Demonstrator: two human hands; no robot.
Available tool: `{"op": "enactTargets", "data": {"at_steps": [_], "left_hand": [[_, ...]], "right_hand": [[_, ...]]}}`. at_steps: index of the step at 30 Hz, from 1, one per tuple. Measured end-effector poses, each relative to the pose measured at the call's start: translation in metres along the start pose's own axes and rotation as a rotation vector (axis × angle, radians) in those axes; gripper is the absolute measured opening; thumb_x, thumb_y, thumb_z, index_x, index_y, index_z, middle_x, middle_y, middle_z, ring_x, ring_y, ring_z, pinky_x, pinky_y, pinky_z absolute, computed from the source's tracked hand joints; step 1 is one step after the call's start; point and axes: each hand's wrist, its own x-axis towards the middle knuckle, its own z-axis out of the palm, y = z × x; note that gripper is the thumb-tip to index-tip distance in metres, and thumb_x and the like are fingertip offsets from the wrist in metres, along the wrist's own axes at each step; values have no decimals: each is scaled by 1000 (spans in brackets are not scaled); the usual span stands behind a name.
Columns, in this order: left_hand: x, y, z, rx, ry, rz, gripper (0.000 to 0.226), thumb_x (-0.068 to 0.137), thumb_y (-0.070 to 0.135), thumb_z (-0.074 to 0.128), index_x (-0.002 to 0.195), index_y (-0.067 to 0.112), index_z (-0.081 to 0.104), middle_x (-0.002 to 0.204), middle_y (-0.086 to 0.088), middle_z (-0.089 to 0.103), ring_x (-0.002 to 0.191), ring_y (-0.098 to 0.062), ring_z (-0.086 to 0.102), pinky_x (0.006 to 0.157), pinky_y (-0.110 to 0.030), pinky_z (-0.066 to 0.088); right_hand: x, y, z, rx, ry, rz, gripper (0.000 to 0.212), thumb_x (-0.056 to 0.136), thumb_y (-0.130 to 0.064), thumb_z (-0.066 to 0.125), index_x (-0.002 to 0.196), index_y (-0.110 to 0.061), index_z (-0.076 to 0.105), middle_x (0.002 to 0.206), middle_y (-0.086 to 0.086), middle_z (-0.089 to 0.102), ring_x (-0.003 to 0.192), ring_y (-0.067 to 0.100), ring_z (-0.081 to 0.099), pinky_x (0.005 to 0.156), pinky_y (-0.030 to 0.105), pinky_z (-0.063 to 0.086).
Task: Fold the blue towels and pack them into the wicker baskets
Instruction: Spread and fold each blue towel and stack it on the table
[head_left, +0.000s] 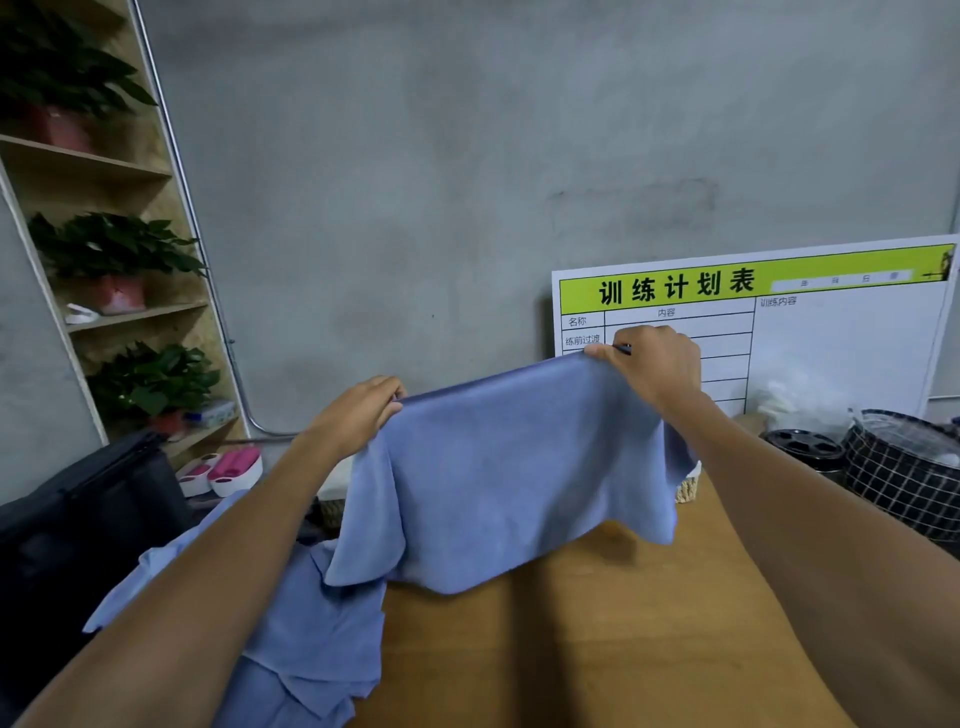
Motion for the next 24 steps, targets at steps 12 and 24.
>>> {"op": "enactTargets", "data": {"at_steps": [12,24], "left_hand": [[-12,11,-32,-191,330,-365,18,88,-9,57,92,-1,72,88,-19,72,81,-26,62,71,-30,42],[-1,47,-72,-294,484,-200,22,95,36,39,100,26,58,88,0,65,85,-25,58,78,-37,46]], "right_hand": [[-7,15,-36,-25,43,102,68,88,-68,55,54,-12,37,54,3,47,60,31,47,50,28,22],[-10,34,-67,-19,142,145,71,87,-72,51,53,-11,40,54,10,51,60,34,52,53,30,30]]}}
